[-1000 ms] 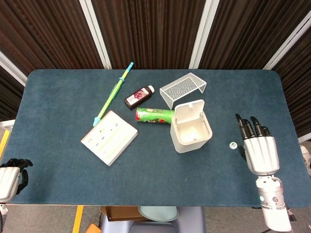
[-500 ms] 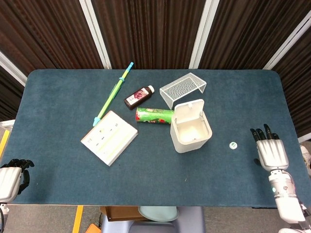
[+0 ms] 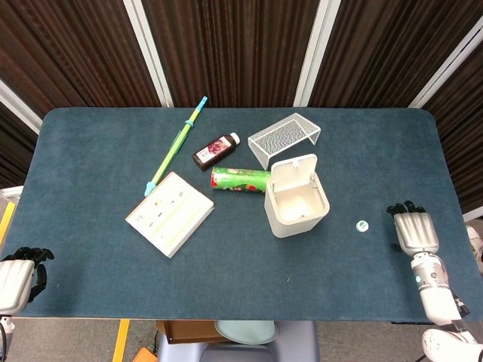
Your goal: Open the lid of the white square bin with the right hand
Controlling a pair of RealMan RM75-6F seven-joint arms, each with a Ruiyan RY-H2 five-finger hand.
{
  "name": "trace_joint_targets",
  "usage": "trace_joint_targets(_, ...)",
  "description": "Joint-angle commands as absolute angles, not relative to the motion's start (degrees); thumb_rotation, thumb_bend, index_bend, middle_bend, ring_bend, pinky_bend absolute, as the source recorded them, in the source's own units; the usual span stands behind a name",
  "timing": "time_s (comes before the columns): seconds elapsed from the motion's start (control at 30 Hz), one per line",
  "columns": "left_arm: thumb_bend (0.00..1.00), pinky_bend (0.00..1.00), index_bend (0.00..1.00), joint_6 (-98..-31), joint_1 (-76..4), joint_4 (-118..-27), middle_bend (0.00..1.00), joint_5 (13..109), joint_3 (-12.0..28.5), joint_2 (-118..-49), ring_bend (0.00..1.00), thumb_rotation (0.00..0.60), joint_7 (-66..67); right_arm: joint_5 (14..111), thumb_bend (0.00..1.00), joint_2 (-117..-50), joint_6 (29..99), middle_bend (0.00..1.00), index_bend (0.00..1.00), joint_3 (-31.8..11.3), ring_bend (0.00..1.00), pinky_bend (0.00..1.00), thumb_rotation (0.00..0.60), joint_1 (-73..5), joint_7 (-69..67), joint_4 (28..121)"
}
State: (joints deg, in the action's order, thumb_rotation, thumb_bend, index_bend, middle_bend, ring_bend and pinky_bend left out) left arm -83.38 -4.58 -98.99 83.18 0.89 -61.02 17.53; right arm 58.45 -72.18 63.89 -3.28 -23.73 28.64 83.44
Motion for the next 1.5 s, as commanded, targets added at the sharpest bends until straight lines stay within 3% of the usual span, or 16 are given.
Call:
trace_joint_targets(0.03,0.73,0.54,0.44,-83.4,-4.6,-99.0,0.43,83.2,0.9,-61.0,0.33,0.600,17.5,58.2,0.20,-74.1,62.6,0.36,0.42,-3.6,0.27,0.41,0.600,-24.3,28.4,80.5)
trace_joint_targets(0.6,0.73,0.54,0.44,-83.5,-4.6,-98.9,0.43,83.4,0.9,-60.9,0.33,0.600,16.9,63.7,0.25,-82.1,56.9,0.40,0.51,-3.9,0.32,0.42,0.600,-26.2,19.9,66.9)
trace_joint_targets(1.07,0.73,0.54,0.44,-83.6,-4.6,-98.8,0.43,83.5,0.9,-61.0,0.33,0.600,17.0,66.8,0.25,-84.4,55.4,0.44,0.56,-4.5,0.36,0.46,0.600,-26.6,15.4,62.9)
trace_joint_targets(1.5,0.73,0.54,0.44,-83.7,-4.6,-98.8,0.43,83.6,0.9,-60.9,0.33,0.600,16.9,68.0,0.32,-85.4,54.1,0.44,0.57,-5.0,0.36,0.47,0.600,-26.9,13.7,60.9)
